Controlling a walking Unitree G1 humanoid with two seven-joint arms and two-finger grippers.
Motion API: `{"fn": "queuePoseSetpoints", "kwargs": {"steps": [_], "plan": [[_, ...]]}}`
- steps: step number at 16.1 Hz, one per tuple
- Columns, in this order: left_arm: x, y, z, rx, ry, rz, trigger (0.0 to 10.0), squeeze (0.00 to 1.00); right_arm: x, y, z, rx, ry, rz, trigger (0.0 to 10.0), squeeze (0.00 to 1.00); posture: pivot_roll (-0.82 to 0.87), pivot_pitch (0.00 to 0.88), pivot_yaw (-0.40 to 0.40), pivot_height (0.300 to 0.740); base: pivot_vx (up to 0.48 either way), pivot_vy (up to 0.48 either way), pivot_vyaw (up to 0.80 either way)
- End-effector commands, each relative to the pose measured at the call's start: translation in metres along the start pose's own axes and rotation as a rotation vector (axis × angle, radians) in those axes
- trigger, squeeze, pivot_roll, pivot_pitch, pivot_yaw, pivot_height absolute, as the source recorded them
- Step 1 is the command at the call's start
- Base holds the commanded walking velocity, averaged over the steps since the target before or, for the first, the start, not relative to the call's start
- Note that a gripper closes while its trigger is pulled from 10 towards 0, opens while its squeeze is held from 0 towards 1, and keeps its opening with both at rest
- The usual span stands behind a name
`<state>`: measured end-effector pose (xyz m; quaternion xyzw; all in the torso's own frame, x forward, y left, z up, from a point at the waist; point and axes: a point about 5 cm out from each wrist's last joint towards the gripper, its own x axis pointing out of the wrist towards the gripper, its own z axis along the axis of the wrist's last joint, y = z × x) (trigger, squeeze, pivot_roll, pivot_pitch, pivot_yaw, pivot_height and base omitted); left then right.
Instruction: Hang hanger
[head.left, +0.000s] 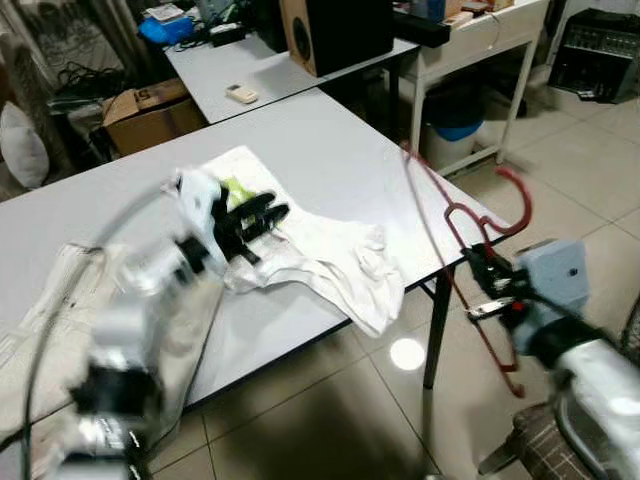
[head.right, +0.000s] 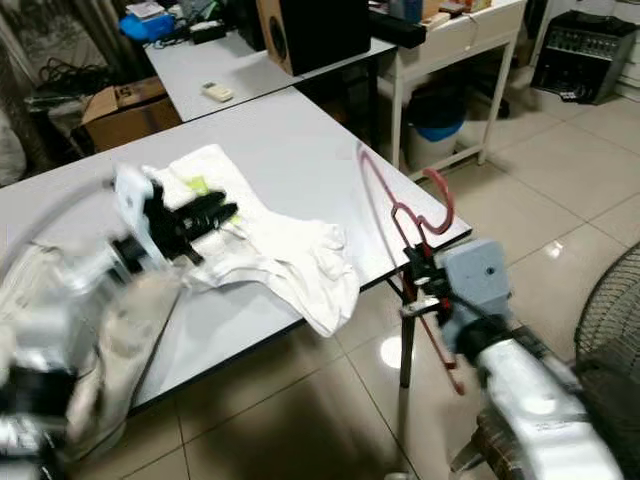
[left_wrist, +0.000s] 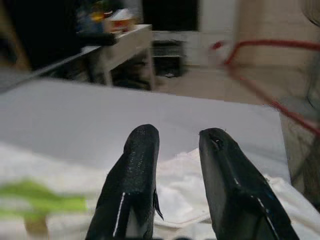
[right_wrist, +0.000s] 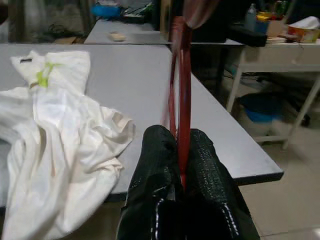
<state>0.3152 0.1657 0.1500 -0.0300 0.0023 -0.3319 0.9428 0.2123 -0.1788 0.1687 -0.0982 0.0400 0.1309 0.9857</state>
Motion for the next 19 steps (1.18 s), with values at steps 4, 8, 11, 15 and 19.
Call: {"fn": "queuePoseSetpoints", "kwargs": {"steps": [4, 8, 11, 15, 19], "plan": [[-0.018, -0.015, -0.021, 0.02, 0.027, 0.092, 10.0, 0.0, 0.006, 0.006, -0.012, 0.141, -0.029, -0.142, 10.0, 0.0, -0.17, 0.0, 0.125, 0.74, 0.0, 0.172, 0.0], [-0.022, -0.026, -0.019, 0.048, 0.004, 0.103, 10.0, 0.0, 0.006, 0.004, -0.018, 0.142, -0.026, -0.153, 10.0, 0.0, -0.17, 0.0, 0.101, 0.74, 0.0, 0.36, -0.72], [-0.024, -0.034, -0.016, 0.084, -0.012, 0.122, 10.0, 0.0, 0.004, 0.009, -0.017, 0.141, -0.029, -0.101, 10.0, 0.0, -0.16, 0.0, 0.095, 0.74, 0.0, -0.32, -0.27], [-0.025, -0.036, -0.021, 0.101, 0.053, 0.133, 10.0, 0.0, -0.002, 0.008, -0.018, 0.087, -0.005, 0.001, 10.0, 0.0, -0.16, 0.018, 0.092, 0.74, 0.0, -0.23, 0.0], [-0.023, -0.013, -0.019, 0.192, 0.143, 0.152, 10.0, 1.0, -0.006, 0.007, -0.019, -0.012, 0.039, 0.085, 10.0, 0.0, -0.17, 0.023, 0.1, 0.74, 0.0, 0.0, 0.0]]}}
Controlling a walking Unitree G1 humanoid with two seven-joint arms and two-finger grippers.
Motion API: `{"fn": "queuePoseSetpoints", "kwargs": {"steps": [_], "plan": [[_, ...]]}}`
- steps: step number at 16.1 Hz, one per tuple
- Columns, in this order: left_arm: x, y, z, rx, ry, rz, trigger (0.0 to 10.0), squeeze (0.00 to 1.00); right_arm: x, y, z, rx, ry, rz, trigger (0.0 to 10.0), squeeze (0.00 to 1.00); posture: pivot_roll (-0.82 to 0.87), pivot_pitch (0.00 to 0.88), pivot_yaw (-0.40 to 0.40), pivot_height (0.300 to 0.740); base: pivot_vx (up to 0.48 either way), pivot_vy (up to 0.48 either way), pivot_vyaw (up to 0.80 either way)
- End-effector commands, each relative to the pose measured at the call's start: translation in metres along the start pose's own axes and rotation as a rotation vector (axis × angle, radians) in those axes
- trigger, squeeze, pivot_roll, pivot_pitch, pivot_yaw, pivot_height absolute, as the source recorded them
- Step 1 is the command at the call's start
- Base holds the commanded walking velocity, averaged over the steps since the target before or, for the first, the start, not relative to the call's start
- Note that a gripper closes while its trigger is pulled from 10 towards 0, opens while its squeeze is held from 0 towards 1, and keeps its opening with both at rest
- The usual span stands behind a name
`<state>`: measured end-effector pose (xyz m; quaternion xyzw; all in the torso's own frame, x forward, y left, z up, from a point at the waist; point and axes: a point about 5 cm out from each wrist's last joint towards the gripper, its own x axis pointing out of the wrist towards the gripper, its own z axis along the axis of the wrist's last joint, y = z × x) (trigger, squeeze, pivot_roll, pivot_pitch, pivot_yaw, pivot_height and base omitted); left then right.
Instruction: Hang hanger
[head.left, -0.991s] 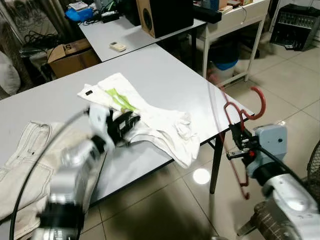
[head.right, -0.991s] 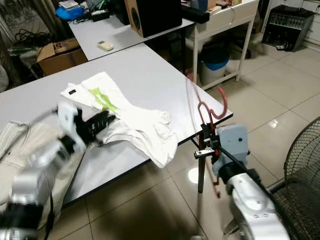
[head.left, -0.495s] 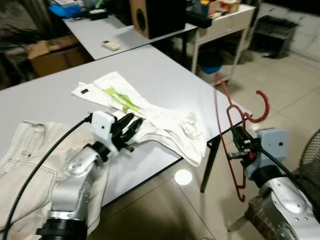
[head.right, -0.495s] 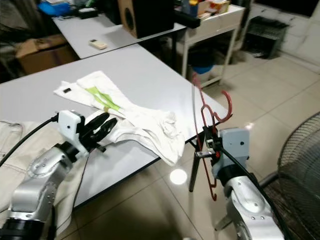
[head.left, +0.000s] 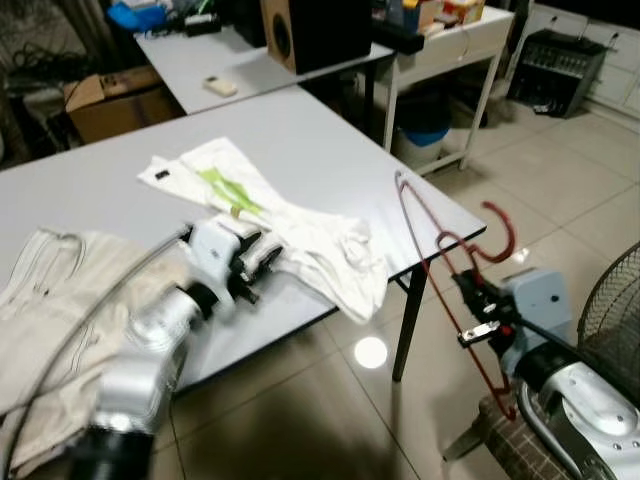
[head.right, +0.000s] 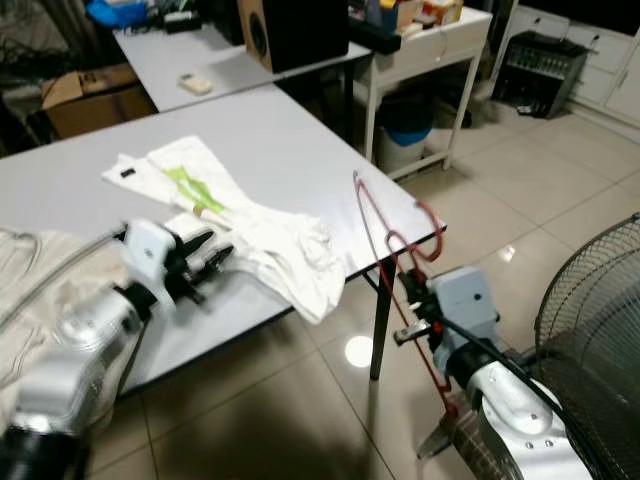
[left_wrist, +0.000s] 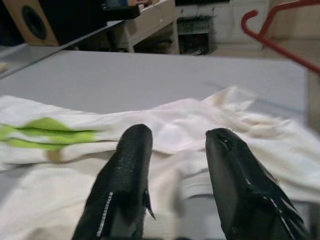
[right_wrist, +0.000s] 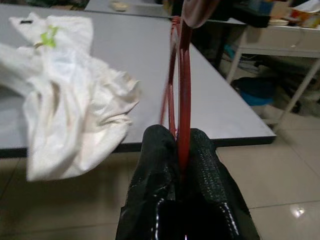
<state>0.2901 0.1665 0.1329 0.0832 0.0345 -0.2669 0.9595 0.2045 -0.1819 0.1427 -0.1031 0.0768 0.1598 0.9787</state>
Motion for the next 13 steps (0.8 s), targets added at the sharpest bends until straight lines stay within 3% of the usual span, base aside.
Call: {"fn": "queuePoseSetpoints", "kwargs": {"steps": [1, 2, 3, 4, 7, 13], "plan": [[0.001, 0.008, 0.001, 0.045, 0.02, -0.005, 10.0, 1.0, 0.0, 0.005, 0.008, -0.027, -0.026, 0.035, 10.0, 0.0, -0.17, 0.011, 0.111, 0.74, 0.0, 0.0, 0.0], [0.003, 0.011, 0.003, 0.089, 0.027, -0.035, 10.0, 1.0, 0.001, 0.005, 0.009, -0.042, -0.025, 0.046, 10.0, 0.0, -0.17, 0.009, 0.113, 0.74, 0.0, 0.0, 0.0], [0.005, 0.012, 0.004, 0.115, 0.03, -0.062, 10.0, 0.91, 0.001, 0.005, 0.009, -0.045, -0.025, 0.049, 10.0, 0.0, -0.17, 0.003, 0.111, 0.74, 0.0, 0.0, 0.0], [0.008, 0.01, 0.003, 0.169, 0.056, -0.164, 10.0, 0.0, 0.002, 0.003, 0.008, -0.057, -0.019, 0.052, 10.0, 0.0, -0.16, 0.0, 0.117, 0.74, 0.0, 0.0, 0.0], [0.016, 0.009, -0.006, 0.241, 0.116, -0.264, 10.0, 0.0, 0.009, 0.005, 0.009, -0.072, -0.02, 0.046, 10.0, 0.0, -0.17, 0.0, 0.153, 0.74, 0.0, 0.0, 0.0], [0.035, 0.027, -0.002, 0.476, 0.166, -0.24, 10.0, 0.0, 0.009, 0.014, 0.008, -0.069, -0.027, 0.042, 10.0, 0.0, -0.17, 0.0, 0.183, 0.74, 0.0, 0.0, 0.0]]}}
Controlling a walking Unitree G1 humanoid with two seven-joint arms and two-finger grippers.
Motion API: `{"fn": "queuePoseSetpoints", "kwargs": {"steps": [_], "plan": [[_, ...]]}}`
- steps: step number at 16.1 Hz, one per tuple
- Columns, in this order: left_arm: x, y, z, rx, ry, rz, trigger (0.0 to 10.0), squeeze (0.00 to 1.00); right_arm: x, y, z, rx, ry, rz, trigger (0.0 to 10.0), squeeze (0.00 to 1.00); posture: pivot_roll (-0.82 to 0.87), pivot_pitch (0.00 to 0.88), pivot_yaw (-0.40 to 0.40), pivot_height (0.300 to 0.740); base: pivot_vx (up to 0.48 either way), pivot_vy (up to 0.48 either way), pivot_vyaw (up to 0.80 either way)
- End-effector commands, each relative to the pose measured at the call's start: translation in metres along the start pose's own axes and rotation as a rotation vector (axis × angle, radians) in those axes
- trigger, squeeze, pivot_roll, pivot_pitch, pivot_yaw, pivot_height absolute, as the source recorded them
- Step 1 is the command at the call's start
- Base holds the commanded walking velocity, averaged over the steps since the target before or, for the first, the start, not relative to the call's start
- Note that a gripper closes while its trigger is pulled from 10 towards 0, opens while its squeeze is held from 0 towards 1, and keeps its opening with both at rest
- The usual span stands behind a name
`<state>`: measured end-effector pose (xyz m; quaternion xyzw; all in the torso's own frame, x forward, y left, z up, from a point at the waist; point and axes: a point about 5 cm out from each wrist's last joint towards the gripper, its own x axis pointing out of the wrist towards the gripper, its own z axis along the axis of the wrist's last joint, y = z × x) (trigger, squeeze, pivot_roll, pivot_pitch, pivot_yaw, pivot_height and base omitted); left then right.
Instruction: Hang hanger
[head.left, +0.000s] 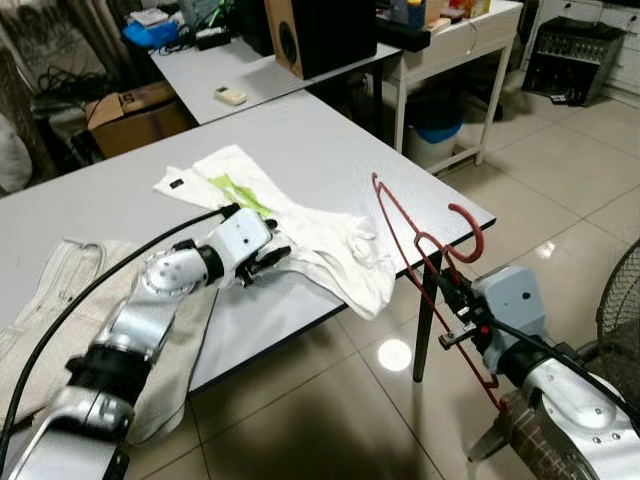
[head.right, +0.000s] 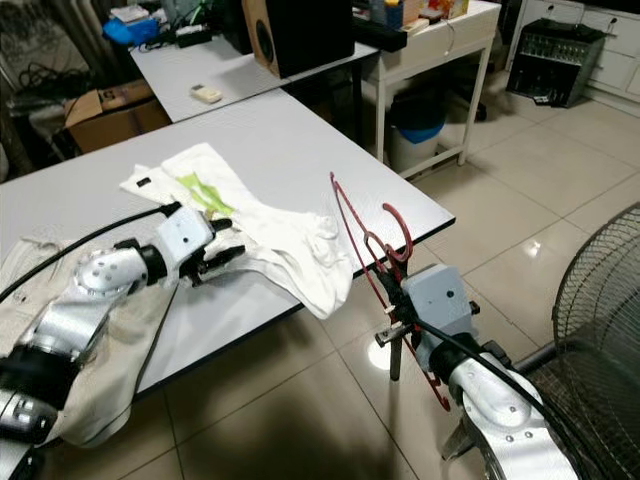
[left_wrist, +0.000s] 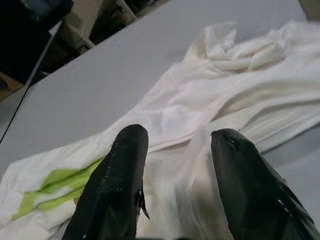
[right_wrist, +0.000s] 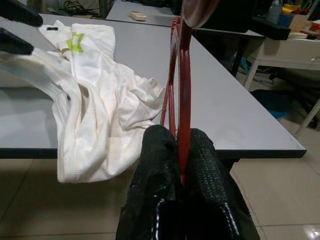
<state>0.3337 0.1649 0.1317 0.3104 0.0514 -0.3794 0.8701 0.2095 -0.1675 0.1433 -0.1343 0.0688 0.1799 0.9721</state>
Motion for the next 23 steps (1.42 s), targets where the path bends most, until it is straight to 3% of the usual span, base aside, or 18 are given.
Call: {"fn": "queuePoseSetpoints", "kwargs": {"steps": [1, 4, 9, 17, 23], "plan": [[-0.003, 0.006, -0.008, 0.036, 0.051, -0.006, 10.0, 0.0, 0.003, 0.002, 0.004, -0.004, -0.021, 0.005, 10.0, 0.0, -0.17, 0.0, 0.181, 0.74, 0.0, 0.0, 0.0], [-0.001, 0.002, -0.015, 0.063, 0.08, -0.061, 10.0, 0.0, 0.005, 0.001, 0.005, -0.011, -0.027, 0.01, 10.0, 0.0, -0.17, 0.0, 0.175, 0.74, 0.0, 0.0, 0.0], [0.009, 0.001, -0.023, 0.135, 0.136, -0.051, 10.0, 0.0, 0.008, 0.002, 0.007, -0.022, -0.03, 0.024, 10.0, 0.0, -0.17, 0.0, 0.161, 0.74, 0.0, 0.0, 0.0], [0.017, -0.002, -0.019, 0.111, 0.083, -0.014, 10.0, 0.0, 0.008, -0.002, 0.008, -0.051, -0.019, 0.057, 10.0, 0.0, -0.18, 0.0, 0.116, 0.74, 0.0, 0.0, 0.0], [0.014, 0.008, -0.016, 0.101, 0.047, 0.065, 10.0, 0.0, 0.008, -0.002, 0.008, -0.061, -0.015, 0.081, 10.0, 0.0, -0.19, 0.0, 0.107, 0.74, 0.0, 0.0, 0.0]]}}
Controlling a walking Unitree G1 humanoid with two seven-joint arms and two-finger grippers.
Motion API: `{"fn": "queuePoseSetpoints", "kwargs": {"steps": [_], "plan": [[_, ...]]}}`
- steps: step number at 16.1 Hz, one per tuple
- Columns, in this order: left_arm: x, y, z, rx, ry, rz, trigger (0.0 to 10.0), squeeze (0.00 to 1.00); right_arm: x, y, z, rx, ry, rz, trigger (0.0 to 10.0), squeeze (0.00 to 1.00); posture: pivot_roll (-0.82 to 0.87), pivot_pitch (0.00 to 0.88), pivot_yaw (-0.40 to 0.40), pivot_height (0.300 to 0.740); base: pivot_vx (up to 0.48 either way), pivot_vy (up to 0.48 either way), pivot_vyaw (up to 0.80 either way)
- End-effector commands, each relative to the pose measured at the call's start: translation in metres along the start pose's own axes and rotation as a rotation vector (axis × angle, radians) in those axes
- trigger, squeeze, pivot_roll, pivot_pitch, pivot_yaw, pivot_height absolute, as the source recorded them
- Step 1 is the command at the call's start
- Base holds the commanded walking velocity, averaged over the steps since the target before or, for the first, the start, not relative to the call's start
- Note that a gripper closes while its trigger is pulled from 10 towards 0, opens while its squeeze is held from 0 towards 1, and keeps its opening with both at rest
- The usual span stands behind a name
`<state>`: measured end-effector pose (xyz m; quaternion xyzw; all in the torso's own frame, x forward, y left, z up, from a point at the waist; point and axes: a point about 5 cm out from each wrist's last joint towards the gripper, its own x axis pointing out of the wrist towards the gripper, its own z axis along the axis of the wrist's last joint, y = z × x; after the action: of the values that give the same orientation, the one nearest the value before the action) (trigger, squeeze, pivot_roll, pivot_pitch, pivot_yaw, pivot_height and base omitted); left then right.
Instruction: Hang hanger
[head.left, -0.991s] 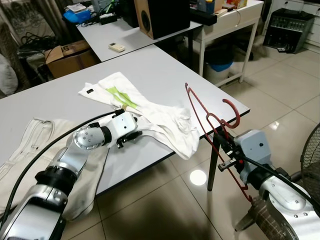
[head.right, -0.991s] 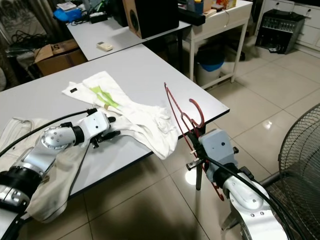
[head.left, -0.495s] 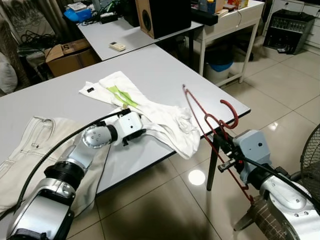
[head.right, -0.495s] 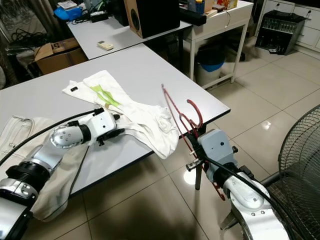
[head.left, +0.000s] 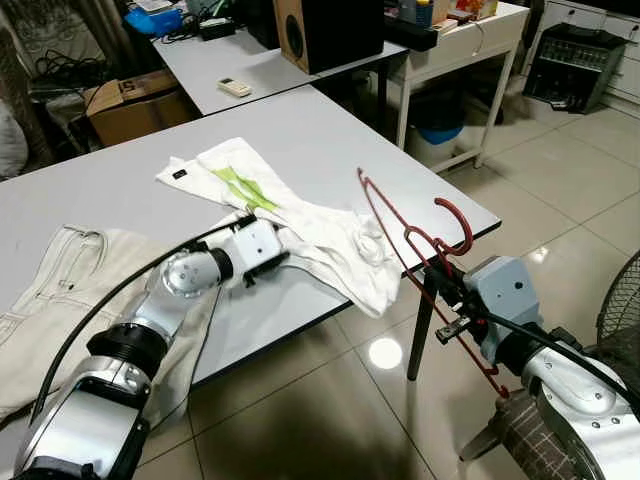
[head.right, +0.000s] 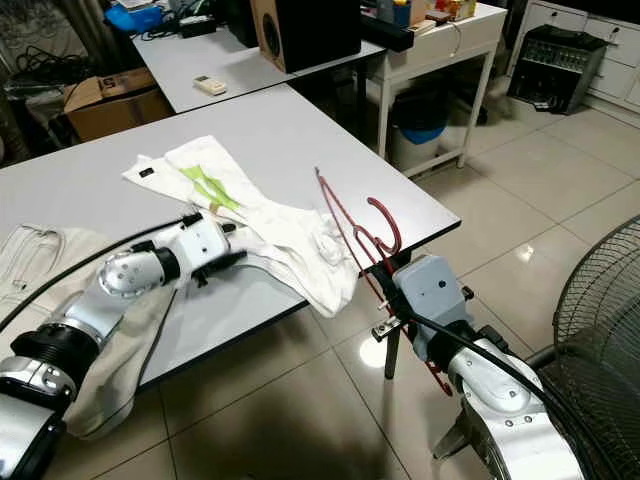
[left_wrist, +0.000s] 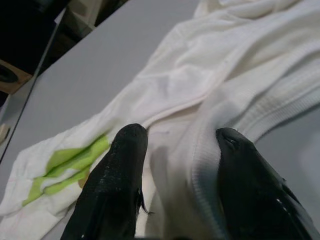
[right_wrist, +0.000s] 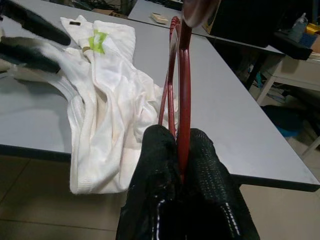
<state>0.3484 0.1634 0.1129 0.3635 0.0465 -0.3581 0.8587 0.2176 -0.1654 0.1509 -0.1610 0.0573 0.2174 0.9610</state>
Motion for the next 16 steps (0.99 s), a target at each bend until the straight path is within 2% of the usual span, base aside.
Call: {"fn": "queuePoseSetpoints", "kwargs": {"steps": [1, 3, 5, 6, 7, 8, 9, 10, 11, 16], "plan": [[-0.003, 0.01, 0.001, -0.002, -0.009, 0.037, 10.0, 0.0, 0.001, 0.002, 0.0, 0.003, 0.006, 0.015, 10.0, 0.0, -0.19, 0.0, 0.107, 0.74, 0.0, 0.0, 0.0], [-0.003, 0.012, 0.003, -0.004, -0.022, 0.042, 9.7, 0.0, 0.001, 0.002, 0.0, 0.003, 0.007, 0.018, 10.0, 0.0, -0.19, 0.0, 0.109, 0.74, 0.0, 0.0, 0.0], [-0.004, 0.01, 0.005, 0.011, -0.033, 0.008, 7.9, 0.0, 0.001, 0.004, -0.001, 0.002, 0.008, 0.024, 10.0, 0.0, -0.19, 0.0, 0.112, 0.74, 0.0, 0.0, 0.0], [-0.004, 0.009, 0.004, 0.015, -0.03, 0.0, 6.9, 0.0, 0.001, 0.004, -0.001, 0.002, 0.009, 0.025, 10.0, 0.0, -0.19, 0.0, 0.112, 0.74, 0.0, 0.0, 0.0], [-0.005, 0.009, 0.003, 0.018, -0.026, -0.004, 4.7, 0.0, 0.001, 0.005, -0.001, 0.002, 0.009, 0.028, 10.0, 0.0, -0.19, 0.0, 0.115, 0.74, 0.0, 0.0, 0.0], [-0.006, 0.009, 0.003, 0.018, -0.026, -0.003, 4.4, 0.0, 0.001, 0.005, -0.001, 0.002, 0.009, 0.028, 10.0, 0.0, -0.19, 0.0, 0.116, 0.74, 0.0, 0.0, 0.0], [-0.007, 0.011, 0.002, 0.023, -0.022, -0.002, 3.2, 0.0, 0.0, 0.005, -0.002, 0.001, 0.01, 0.028, 10.0, 0.0, -0.19, 0.0, 0.117, 0.74, 0.0, 0.0, 0.0], [-0.009, 0.013, 0.0, 0.035, -0.01, 0.003, 1.0, 0.0, 0.0, 0.005, -0.002, 0.001, 0.011, 0.028, 10.0, 0.0, -0.19, 0.0, 0.118, 0.74, 0.0, 0.0, 0.0], [-0.011, 0.016, -0.003, 0.045, 0.011, 0.01, 0.0, 0.0, -0.001, 0.005, -0.002, 0.001, 0.012, 0.027, 10.0, 0.0, -0.19, 0.0, 0.118, 0.74, 0.0, 0.0, 0.0], [-0.021, 0.023, -0.011, 0.077, 0.057, 0.027, 0.0, 0.0, -0.001, 0.007, -0.002, 0.003, 0.012, 0.03, 10.0, 0.0, -0.19, 0.0, 0.12, 0.74, 0.0, 0.0, 0.0]]}}
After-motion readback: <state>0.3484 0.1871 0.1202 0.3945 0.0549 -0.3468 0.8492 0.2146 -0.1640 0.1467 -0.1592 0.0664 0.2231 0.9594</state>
